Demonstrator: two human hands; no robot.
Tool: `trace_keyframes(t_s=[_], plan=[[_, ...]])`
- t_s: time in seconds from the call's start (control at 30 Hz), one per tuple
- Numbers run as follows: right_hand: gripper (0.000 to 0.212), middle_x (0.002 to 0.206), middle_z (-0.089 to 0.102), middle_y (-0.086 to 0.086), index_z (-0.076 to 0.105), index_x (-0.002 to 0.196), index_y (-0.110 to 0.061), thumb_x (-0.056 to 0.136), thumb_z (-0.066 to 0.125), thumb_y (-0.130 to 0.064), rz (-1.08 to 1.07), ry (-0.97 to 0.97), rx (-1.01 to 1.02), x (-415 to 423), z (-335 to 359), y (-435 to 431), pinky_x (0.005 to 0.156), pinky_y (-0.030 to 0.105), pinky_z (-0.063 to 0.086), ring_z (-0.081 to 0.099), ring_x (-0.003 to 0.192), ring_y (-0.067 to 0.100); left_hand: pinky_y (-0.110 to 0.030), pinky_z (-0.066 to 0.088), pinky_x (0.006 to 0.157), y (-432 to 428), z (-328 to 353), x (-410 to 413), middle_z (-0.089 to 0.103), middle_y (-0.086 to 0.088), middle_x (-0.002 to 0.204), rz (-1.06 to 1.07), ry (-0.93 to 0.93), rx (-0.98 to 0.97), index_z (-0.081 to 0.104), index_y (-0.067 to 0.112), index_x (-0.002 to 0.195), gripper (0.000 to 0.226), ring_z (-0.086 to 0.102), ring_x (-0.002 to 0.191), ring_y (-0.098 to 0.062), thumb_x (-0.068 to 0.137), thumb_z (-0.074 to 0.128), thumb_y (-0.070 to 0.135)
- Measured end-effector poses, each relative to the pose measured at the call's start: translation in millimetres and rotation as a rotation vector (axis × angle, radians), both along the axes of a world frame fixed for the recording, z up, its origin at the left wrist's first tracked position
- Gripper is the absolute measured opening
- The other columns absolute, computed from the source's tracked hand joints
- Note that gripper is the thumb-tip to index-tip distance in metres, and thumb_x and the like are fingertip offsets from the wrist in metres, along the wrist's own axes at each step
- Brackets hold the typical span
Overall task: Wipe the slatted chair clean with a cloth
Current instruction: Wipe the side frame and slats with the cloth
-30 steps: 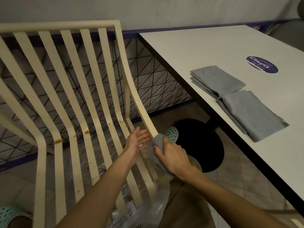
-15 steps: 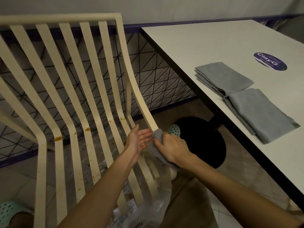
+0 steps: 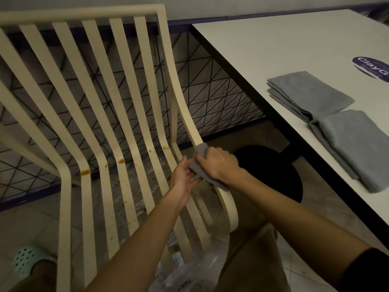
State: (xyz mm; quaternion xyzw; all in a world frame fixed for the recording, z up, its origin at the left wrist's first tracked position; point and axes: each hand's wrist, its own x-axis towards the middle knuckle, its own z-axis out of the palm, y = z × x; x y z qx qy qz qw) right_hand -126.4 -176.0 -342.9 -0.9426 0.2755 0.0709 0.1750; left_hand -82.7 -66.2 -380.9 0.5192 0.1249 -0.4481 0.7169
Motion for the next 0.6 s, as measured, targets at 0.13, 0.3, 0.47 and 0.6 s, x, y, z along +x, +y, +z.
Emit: trace_keyframes(t_s=[0.13,0.3,0.47,0.6], plan=[[0.049,0.099,0.064,0.012,0.058,0.098,-0.01,0.097,0.033,-0.051,-0.001,-0.037,0.016,21.4,-3.5,-7.7,0.074,0.038,0.046,0.062,0.088,0.032,-0.045,0.046,0.1,-3.8,-0.5,0.6,0.062,-0.015,0.124,0.046,0.043,0.001,0.058,0.009,0.121,0.037,0.058,0.116,-0.028,0.101,0.041,0.034],[0.05,0.1,0.063,0.01,0.06,0.103,-0.009,0.098,0.033,-0.051,-0.005,-0.061,0.012,49.6,-5.4,-17.1,0.071,0.035,0.041,0.06,0.088,0.029,-0.037,0.052,0.082,-2.0,0.0,-8.3,0.063,-0.012,0.114,0.032,0.108,0.016,0.058,0.006,0.12,0.036,0.062,0.097,-0.024,0.101,0.041,0.032],[0.051,0.108,0.063,0.013,0.06,0.107,-0.008,0.098,0.03,-0.049,-0.008,-0.065,-0.01,82.8,-1.3,-23.9,0.075,0.037,0.042,0.06,0.095,0.03,-0.033,0.051,0.074,-1.3,8.6,-24.3,0.06,-0.014,0.12,0.03,0.174,-0.026,0.054,0.002,0.127,0.045,0.059,0.102,-0.025,0.101,0.039,0.037],[0.051,0.107,0.065,0.014,0.061,0.106,-0.008,0.099,0.03,-0.048,-0.03,-0.073,-0.012,105.4,3.3,-26.6,0.077,0.037,0.046,0.062,0.095,0.029,-0.034,0.052,0.073,5.2,8.2,-31.0,0.062,-0.015,0.118,0.048,0.182,-0.06,0.055,0.003,0.127,0.046,0.061,0.103,-0.025,0.101,0.039,0.037]])
